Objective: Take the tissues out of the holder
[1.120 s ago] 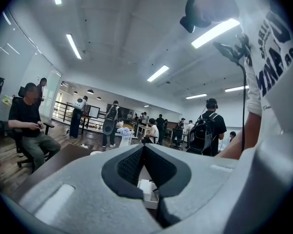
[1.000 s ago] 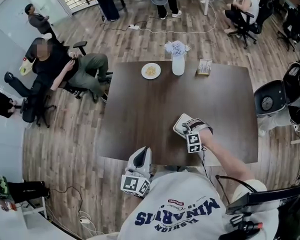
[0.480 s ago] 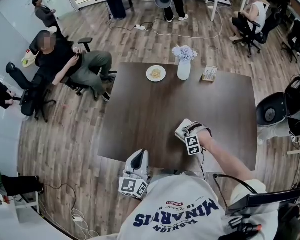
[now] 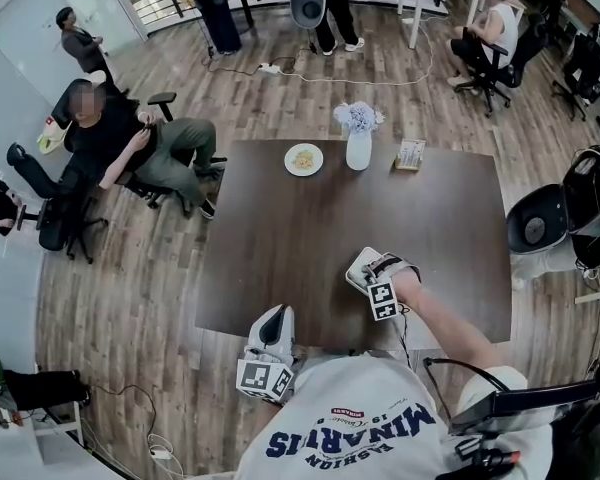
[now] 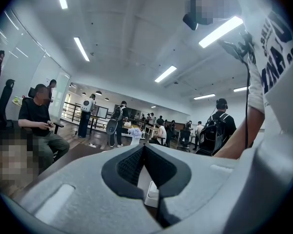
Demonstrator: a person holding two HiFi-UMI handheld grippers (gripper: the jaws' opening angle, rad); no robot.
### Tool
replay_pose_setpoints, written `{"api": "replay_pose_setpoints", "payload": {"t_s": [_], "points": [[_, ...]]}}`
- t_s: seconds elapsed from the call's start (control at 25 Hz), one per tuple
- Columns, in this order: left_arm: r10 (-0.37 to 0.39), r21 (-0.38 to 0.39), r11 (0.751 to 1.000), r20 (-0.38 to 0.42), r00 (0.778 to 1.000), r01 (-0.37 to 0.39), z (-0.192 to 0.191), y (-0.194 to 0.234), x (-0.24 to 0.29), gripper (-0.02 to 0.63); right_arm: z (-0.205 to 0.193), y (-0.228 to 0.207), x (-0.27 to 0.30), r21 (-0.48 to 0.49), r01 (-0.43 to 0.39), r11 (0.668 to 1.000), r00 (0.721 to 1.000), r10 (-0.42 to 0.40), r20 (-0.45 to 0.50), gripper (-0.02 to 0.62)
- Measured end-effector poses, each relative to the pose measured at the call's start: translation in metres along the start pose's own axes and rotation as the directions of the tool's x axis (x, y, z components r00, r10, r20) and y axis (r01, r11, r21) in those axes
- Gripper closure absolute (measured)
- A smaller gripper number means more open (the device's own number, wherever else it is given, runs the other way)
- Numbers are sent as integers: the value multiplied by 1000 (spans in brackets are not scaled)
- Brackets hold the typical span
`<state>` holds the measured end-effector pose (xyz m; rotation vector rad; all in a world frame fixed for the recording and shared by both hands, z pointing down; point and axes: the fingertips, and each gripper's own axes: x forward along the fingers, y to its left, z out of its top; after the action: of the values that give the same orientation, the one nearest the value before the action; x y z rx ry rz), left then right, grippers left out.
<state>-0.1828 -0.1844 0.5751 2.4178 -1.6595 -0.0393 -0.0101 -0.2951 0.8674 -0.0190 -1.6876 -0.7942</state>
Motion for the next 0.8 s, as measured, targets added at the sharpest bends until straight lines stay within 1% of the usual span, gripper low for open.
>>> {"api": "replay_pose_setpoints", "payload": {"t_s": [0.16,0.28,0.4,0.48,0.56,0.64,0.68,0.72,0.8], "points": [[-11,2,1000,-10,1000,11,-2,1,6,601,-9,-16,-13,53,61,997,998,-61,-3,507],[-23,1,1000,-9,1000,23,-7,0,13,601,-15,-30,-29,116,128,985,992,-130,10,508],[-44,4,999,-9,999,44,-6,-5,17,601,-21,-45,-53,206,195,959,979,-201,11,508],[-62,11,998,-12,998,62,-3,-7,20,601,-22,-57,-77,290,241,926,966,-257,20,508],[-79,17,997,-15,997,80,0,-11,21,601,-21,-67,-103,383,283,879,948,-317,28,508],[-98,23,995,-18,995,98,1,-16,24,601,-20,-73,-133,482,315,818,926,-377,34,506],[-110,28,993,-19,994,111,3,-18,26,601,-20,-77,-149,539,325,777,912,-408,38,506],[-125,36,992,-19,992,125,5,-20,30,601,-19,-84,-165,599,332,728,895,-443,43,506],[-157,59,986,-22,987,158,10,-22,39,601,-17,-97,-197,710,335,619,852,-521,51,506]]}}
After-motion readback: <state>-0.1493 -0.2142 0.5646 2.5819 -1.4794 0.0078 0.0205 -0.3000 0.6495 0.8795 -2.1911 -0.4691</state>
